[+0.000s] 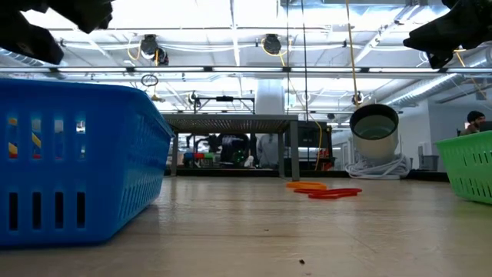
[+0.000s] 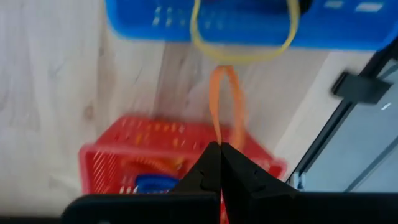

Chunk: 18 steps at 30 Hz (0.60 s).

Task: Pick & Place Office Desk Supplies
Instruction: Put the orange rubber band into the blue bin

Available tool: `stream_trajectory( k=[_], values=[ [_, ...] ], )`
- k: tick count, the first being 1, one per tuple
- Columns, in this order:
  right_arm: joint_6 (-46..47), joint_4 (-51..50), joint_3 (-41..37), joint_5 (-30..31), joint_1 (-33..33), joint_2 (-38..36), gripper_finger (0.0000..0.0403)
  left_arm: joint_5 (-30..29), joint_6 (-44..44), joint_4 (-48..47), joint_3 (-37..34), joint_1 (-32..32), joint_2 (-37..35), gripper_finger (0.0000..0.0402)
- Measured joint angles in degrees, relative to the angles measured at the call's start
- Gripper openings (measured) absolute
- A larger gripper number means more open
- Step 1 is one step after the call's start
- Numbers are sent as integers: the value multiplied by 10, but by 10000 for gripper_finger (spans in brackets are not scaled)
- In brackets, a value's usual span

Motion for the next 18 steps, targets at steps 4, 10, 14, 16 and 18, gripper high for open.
stream_trajectory(
  k=[4,10,14,16,18],
  values=[
    [0,0,0,0,0,0,89,-19,-3,42,1,5,1,0],
    [0,0,0,0,0,0,89,-57,-16,98,2,17,1,0],
    [0,0,0,0,0,0,89,-88,-17,116,18,25,1,0],
    [0,0,0,0,0,0,89,-110,-17,120,26,29,1,0],
    [0,0,0,0,0,0,89,-125,-17,130,33,34,1,0]
  ],
)
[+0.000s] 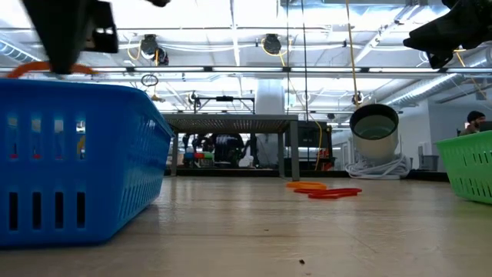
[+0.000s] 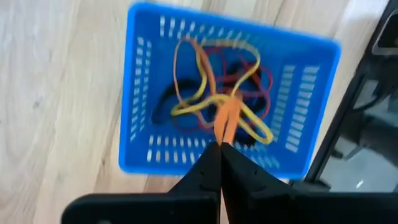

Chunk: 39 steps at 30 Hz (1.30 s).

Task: Pick & Place Office Desk Supplies
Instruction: Put the orange rubber band into the blue bin

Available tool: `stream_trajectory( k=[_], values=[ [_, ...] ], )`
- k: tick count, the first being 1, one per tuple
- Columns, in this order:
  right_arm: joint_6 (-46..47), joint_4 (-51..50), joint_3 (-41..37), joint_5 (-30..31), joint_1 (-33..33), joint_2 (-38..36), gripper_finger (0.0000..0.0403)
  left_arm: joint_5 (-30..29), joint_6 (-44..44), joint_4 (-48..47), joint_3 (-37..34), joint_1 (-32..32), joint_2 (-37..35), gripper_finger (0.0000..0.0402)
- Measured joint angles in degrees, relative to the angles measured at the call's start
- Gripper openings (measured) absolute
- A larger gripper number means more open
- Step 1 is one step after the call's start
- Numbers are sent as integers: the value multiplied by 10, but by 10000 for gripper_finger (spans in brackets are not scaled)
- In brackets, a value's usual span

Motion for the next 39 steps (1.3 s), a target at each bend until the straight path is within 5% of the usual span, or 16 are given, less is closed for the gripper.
stream_trajectory(
  k=[24,39],
  values=[
    [0,0,0,0,0,0,89,6,40,39,1,17,61,14],
    [0,0,0,0,0,0,89,-13,70,39,1,22,61,188]
  ],
)
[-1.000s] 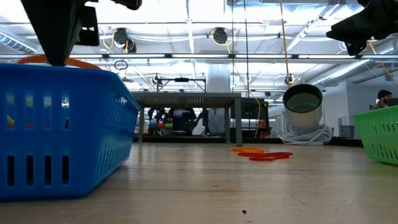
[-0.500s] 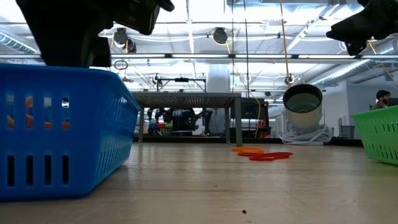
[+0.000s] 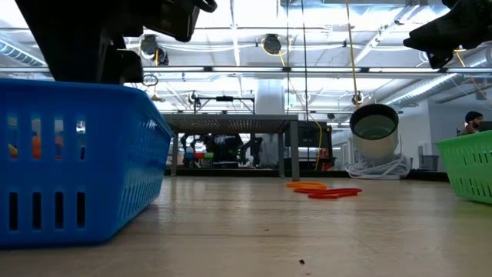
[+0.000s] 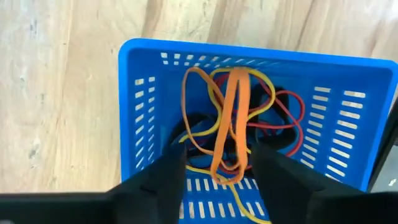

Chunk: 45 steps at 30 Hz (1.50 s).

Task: Pick & Place Office Desk Supplies
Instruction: Put the orange rubber band into the blue bin, then put the red rubber band into the blue bin

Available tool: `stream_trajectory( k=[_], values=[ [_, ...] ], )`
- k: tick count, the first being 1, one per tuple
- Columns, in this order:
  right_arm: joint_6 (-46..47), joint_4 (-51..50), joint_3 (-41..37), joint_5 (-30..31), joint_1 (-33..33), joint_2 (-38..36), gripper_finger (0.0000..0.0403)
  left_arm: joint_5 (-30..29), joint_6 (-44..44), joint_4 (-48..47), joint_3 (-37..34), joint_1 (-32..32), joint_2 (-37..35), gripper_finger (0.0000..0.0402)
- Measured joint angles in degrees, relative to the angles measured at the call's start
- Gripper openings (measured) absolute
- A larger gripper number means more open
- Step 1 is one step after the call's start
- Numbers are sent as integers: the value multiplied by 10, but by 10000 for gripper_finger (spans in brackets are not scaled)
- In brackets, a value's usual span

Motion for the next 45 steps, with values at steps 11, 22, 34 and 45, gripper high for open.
stream_trajectory(
  k=[11,22,34,45],
  values=[
    [0,0,0,0,0,0,89,-79,63,-4,0,-3,-54,234],
    [0,0,0,0,0,0,89,-9,124,-39,119,83,-62,234],
    [0,-1,0,0,0,0,89,0,248,-216,503,137,167,234],
    [0,2,0,0,0,0,89,21,284,-168,537,166,251,234]
  ],
)
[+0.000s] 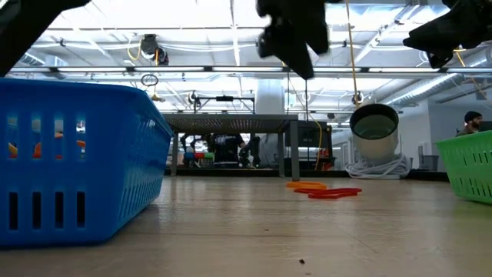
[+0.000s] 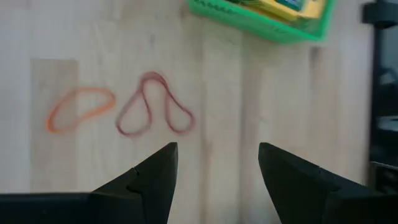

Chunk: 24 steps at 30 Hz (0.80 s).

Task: Pick & Place Office Desk Supplies
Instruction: Put the red rubber band into the blue bin

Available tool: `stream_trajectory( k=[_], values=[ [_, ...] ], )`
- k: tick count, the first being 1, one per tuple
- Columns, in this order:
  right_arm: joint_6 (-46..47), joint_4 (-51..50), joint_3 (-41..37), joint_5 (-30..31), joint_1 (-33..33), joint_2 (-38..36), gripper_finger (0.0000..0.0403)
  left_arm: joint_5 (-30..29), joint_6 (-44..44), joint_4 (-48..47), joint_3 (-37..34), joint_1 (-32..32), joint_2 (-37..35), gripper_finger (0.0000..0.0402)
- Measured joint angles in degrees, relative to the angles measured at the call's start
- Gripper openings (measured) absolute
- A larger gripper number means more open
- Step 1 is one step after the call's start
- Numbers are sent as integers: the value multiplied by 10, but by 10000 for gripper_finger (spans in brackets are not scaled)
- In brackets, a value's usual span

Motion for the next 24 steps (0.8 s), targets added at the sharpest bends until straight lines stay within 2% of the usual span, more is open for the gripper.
stream_trajectory(
  k=[6,13,24],
  values=[
    [0,-2,0,0,0,0,89,-41,33,64,1,16,31,234],
    [0,-2,0,0,0,0,89,-123,42,122,0,26,68,234],
    [0,-1,0,0,0,0,89,-132,48,152,1,25,117,234]
  ],
)
